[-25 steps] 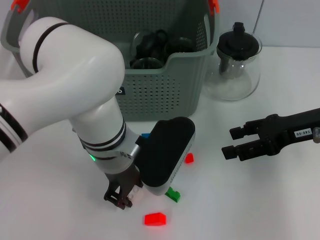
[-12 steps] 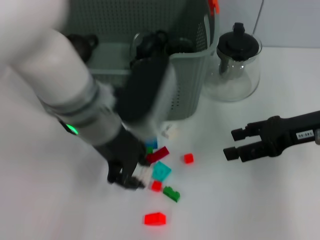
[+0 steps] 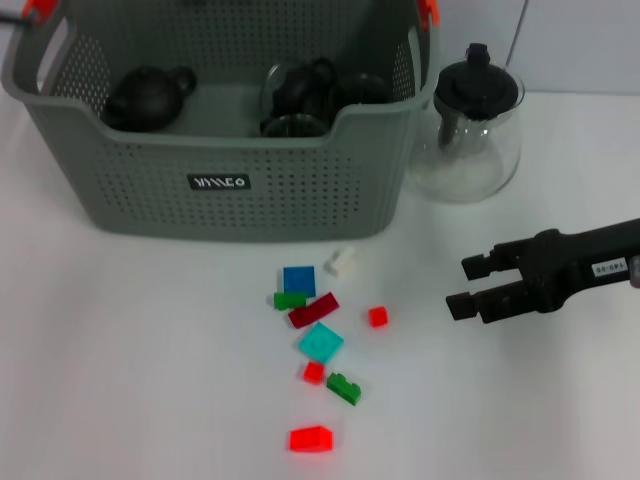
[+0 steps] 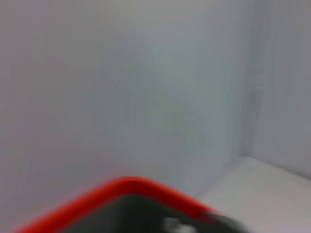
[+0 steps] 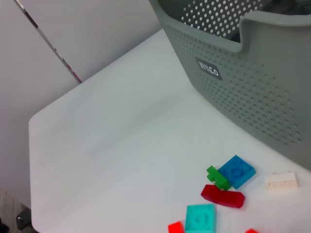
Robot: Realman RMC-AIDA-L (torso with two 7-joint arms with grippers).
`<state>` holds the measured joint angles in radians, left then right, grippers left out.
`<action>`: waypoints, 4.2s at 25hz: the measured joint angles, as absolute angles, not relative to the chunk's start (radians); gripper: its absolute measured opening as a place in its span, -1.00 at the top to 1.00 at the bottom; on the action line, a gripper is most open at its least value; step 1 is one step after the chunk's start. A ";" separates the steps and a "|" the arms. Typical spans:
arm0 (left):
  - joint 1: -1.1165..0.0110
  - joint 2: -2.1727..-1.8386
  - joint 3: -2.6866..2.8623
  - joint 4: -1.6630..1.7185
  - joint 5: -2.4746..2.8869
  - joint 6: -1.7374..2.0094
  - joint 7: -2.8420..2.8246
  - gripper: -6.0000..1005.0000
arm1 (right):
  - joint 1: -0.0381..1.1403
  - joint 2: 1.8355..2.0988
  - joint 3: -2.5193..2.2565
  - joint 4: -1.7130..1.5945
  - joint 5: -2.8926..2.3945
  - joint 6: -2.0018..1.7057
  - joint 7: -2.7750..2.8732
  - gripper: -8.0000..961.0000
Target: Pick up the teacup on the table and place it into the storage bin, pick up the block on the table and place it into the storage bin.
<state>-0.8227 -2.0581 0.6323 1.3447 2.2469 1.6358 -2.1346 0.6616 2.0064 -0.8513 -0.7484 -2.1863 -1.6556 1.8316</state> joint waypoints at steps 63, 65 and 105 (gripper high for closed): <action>-0.621 -2.177 1.520 1.324 2.435 1.770 -2.028 -0.43 | 0.658 1.985 -0.826 -0.741 -2.191 -1.646 1.818 -0.75; -0.627 -2.177 1.541 1.296 2.449 1.719 -2.039 -0.42 | 0.658 1.985 -0.826 -0.741 -2.191 -1.646 1.819 -0.75; -0.618 -2.178 1.734 1.193 2.475 1.493 -2.107 0.61 | 0.658 1.983 -0.804 -0.741 -2.190 -1.632 1.818 -0.75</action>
